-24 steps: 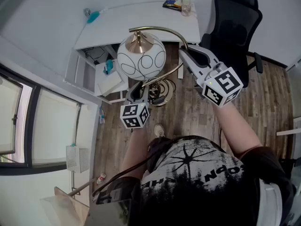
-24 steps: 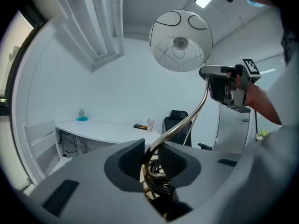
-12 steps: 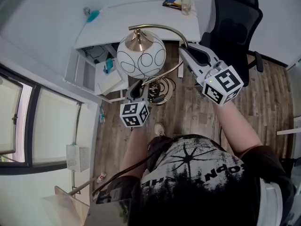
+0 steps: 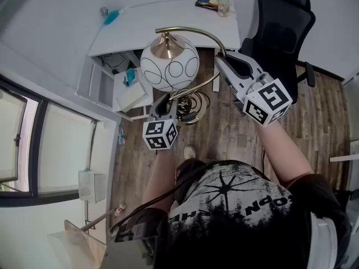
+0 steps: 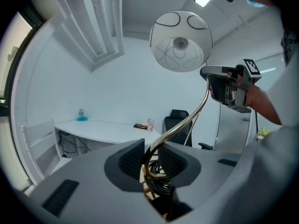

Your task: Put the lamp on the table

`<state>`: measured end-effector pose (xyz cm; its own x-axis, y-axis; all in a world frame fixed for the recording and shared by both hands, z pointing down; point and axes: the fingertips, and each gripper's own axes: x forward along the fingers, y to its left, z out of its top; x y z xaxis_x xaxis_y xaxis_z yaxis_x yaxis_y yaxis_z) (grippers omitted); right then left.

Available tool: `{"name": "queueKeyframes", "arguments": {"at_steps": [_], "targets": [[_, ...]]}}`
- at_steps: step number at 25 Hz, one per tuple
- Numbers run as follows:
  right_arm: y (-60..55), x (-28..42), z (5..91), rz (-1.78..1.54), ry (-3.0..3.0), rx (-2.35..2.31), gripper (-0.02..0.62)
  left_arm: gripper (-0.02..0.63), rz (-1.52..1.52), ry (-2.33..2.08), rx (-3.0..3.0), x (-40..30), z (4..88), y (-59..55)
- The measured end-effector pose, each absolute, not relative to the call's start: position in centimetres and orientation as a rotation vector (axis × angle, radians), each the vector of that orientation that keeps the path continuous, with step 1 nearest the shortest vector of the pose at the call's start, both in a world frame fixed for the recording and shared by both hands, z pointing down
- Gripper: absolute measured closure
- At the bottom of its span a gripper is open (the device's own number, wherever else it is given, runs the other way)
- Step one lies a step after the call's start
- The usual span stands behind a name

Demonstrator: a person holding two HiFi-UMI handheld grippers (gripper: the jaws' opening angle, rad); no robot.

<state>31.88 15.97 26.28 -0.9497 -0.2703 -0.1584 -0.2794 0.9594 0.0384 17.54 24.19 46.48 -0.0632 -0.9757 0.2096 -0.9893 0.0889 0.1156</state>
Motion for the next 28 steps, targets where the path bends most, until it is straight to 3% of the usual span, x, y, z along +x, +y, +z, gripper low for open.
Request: {"name": "queueKeyframes", "arguments": {"at_steps": [11,28], "targets": [[12.7,29.3,26.7,0.081,2.972,-0.45,0.552,0.514,0.063,-2.079,1.999,15.2,47.4,20.2],[7.6,19.9,25.2,0.116,2.922,-0.581,0.552,0.512,0.073,-2.008,2.109,4.6,45.8,13.2]]}}
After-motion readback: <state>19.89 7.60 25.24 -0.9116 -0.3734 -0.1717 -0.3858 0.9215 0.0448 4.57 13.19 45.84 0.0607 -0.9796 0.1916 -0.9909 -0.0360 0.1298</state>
